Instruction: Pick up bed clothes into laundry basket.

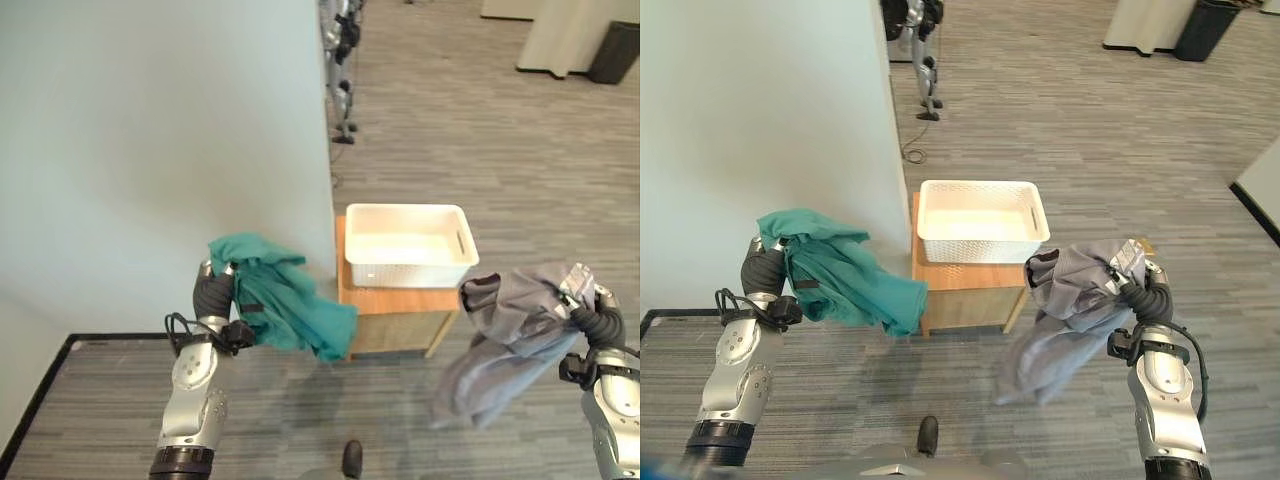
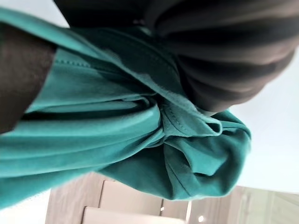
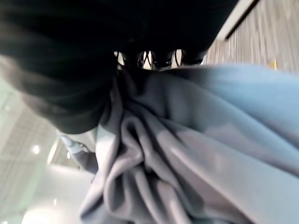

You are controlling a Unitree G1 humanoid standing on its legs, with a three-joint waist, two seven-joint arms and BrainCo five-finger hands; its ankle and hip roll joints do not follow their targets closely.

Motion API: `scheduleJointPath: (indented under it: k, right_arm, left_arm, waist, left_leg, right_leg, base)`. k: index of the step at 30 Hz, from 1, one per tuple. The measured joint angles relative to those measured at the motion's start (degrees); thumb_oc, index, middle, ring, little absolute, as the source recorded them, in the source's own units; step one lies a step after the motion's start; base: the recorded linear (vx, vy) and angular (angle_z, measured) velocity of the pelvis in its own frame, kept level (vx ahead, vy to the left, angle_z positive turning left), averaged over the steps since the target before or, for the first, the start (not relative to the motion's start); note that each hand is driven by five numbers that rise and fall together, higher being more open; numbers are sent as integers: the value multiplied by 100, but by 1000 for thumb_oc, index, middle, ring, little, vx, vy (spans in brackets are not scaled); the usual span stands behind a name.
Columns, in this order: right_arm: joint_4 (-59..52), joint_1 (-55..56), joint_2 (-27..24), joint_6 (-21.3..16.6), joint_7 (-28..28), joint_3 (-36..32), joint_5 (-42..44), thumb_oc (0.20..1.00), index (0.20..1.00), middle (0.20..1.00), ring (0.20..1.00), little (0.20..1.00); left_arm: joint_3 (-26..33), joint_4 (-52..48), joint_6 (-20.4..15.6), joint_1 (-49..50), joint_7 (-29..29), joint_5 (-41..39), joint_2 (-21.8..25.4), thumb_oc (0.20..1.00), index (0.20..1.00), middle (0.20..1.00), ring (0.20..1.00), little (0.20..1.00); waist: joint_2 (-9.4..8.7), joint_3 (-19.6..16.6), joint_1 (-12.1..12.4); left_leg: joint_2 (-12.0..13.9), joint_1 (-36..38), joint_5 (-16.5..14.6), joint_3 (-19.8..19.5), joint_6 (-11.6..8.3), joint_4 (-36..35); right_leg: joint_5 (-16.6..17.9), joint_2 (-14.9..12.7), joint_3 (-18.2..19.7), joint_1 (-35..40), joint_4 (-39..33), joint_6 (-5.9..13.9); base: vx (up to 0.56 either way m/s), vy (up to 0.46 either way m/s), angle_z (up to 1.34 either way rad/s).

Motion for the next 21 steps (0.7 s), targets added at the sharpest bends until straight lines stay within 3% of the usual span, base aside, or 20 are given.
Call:
scheduleJointPath:
  k: [1, 2, 3, 4, 6, 7, 8, 9, 10, 12, 13, 15, 16, 17, 18, 19, 21]
  right_arm:
    - [-83, -89, 60, -7, -8, -10, -4, 200, 200, 200, 200, 200]
    - [-89, -114, 76, -5, -7, -9, -23, 200, 200, 200, 200, 200]
    - [-80, -119, 80, -3, -11, 0, -62, 200, 200, 200, 200, 200]
    - [-53, 30, 123, 31, -9, 33, -202, 200, 200, 200, 200, 200]
    - [-46, -1, 174, 39, -9, 103, -204, 200, 200, 200, 200, 200]
    - [-46, -25, 197, 37, -9, 122, -204, 200, 200, 200, 200, 200]
    - [-64, -66, 234, 34, -8, 138, -204, 200, 200, 200, 200, 200]
    - [-57, -124, 247, 34, -8, 205, -204, 200, 200, 200, 200, 200]
    - [-61, -212, 241, 35, 27, 235, -203, 200, 200, 200, 200, 200]
    - [-47, -350, 220, 35, 54, 268, -201, 200, 200, 200, 200, 200]
    - [-14, -447, 207, 35, 110, 345, -199, 200, 200, 200, 200, 200]
    - [-30, -490, 145, 31, 115, 373, -191, 200, 200, 200, 200, 200]
    - [19, -474, -13, 21, 116, 399, -176, 200, 200, 200, 200, 200]
    - [44, -415, -91, 30, 151, 398, -177, 200, 200, 200, 200, 200]
    - [14, -362, -76, 35, 188, 348, -178, 200, 200, 200, 200, 200]
    - [-26, -355, -61, 35, 223, 381, -178, 200, 200, 200, 200, 200]
    - [-121, -340, -48, 37, 231, 281, -180, 200, 200, 200, 200, 200]
  left_arm:
    - [36, 5, 4, 18, 16, -20, -3, 200, 200, 200, 200, 200]
    - [43, -1, 3, 40, 14, -19, -14, 200, 200, 200, 200, 200]
    - [61, 11, 1, 39, 8, -19, -26, 200, 200, 200, 200, 200]
    - [63, 14, 3, 23, 4, -20, -28, 200, 200, 200, 200, 200]
    - [118, 21, 3, 50, 6, -19, 146, 200, 200, 200, 200, 200]
    - [147, 34, 4, 73, 10, -19, 212, 200, 200, 200, 200, 200]
    - [181, 26, 5, 146, 17, -19, 297, 200, 200, 200, 200, 200]
    - [196, 21, 4, 236, 16, -18, 359, 200, 200, 200, 200, 200]
    - [231, 16, 11, 344, 14, -12, 323, 200, 200, 200, 200, 200]
    - [242, -23, 13, 427, -3, -8, 230, 200, 200, 200, 200, 200]
    - [240, -22, 14, 407, -21, -9, 209, 200, 200, 200, 200, 200]
    - [172, 48, 20, 331, -21, -18, 145, 200, 200, 200, 200, 200]
    - [10, 161, 13, 248, -47, -20, 34, 200, 200, 200, 200, 200]
    - [-70, 284, 24, 163, -49, -23, -72, 200, 200, 200, 200, 200]
    - [-147, 287, 37, 161, -47, -23, -114, 200, 200, 200, 200, 200]
    - [-198, 256, 70, 257, -113, -23, -120, 200, 200, 200, 200, 200]
    - [-227, 247, 113, 254, -202, -23, -167, 200, 200, 200, 200, 200]
  waist:
    - [39, 13, 133]
    - [85, 20, 135]
    - [106, 28, 135]
    - [54, 21, 39]
    - [-166, 9, 67]
    - [-276, -8, 54]
    - [-540, -71, 65]
    - [-657, -129, 73]
    - [-649, -146, 122]
    - [-468, -140, 121]
    - [-491, -104, 124]
    - [-574, -26, 59]
    - [-554, 41, 47]
    - [-572, 84, 40]
    - [-612, 126, 56]
    - [-652, 150, 80]
    - [-582, 179, 28]
  left_leg:
    - [-28, -4, -123, 111, 25, 117]
    - [-44, -25, -173, 106, 69, 182]
    - [-28, -22, -185, 8, -13, 234]
    - [65, 0, -314, -279, -107, 294]
    - [106, 54, -377, -390, -217, 298]
    - [107, 71, -406, -441, -299, 299]
    - [158, 147, -483, -461, -406, 283]
    - [190, 202, -536, -472, -500, 242]
    - [369, 304, -523, -407, -658, 173]
    - [826, 321, -556, -382, -832, 193]
    - [1008, 82, -564, -176, -846, 654]
    - [1073, -413, -520, 129, -823, 1524]
    - [1151, -552, -211, 270, -911, 1811]
    - [1204, -605, -107, 318, -942, 1945]
    - [1205, -683, -88, 498, -900, 2116]
    - [1017, -748, -205, 642, -1021, 2026]
    - [595, -696, -221, 1052, -1039, 1313]
  right_leg:
    - [135, -647, -85, -175, -427, 52]
    - [283, -924, -209, -134, -892, 123]
    - [378, -1071, -187, -123, -1153, 173]
    - [914, -1282, 3, 256, -2424, 383]
    - [1307, -1308, 82, 337, -2832, 457]
    - [1439, -1299, 88, 346, -2808, 467]
    - [1674, -1173, 125, 420, -2805, 328]
    - [1693, -1145, -75, 446, -2770, 376]
    - [1570, -1012, -268, 596, -2950, 496]
    - [1687, -544, -443, 784, -3265, 246]
    - [1709, -282, -497, 807, -3296, 54]
    - [1659, -179, -715, 864, -3258, -172]
    - [1512, 2, -907, 889, -3071, -404]
    - [1410, -18, -970, 881, -2981, -505]
    - [1332, 12, -1006, 913, -2973, -535]
    - [1259, 19, -982, 887, -2993, -597]
    - [1318, 24, -1073, 783, -3077, -563]
  base:
    - [226, -253, -7]
    - [299, -353, -6]
    - [124, -179, 63]
    - [185, -324, 69]
    - [107, -253, 45]
    - [114, -353, 32]
    - [107, -406, 27]
    - [130, -567, 7]
    - [68, -420, -8]
    - [37, -343, 2]
    - [14, -336, 17]
    - [-12, -256, 45]
    - [0, -265, 68]
    - [52, -303, 56]
    - [125, -198, 31]
    - [162, -136, 16]
    - [122, -86, 16]
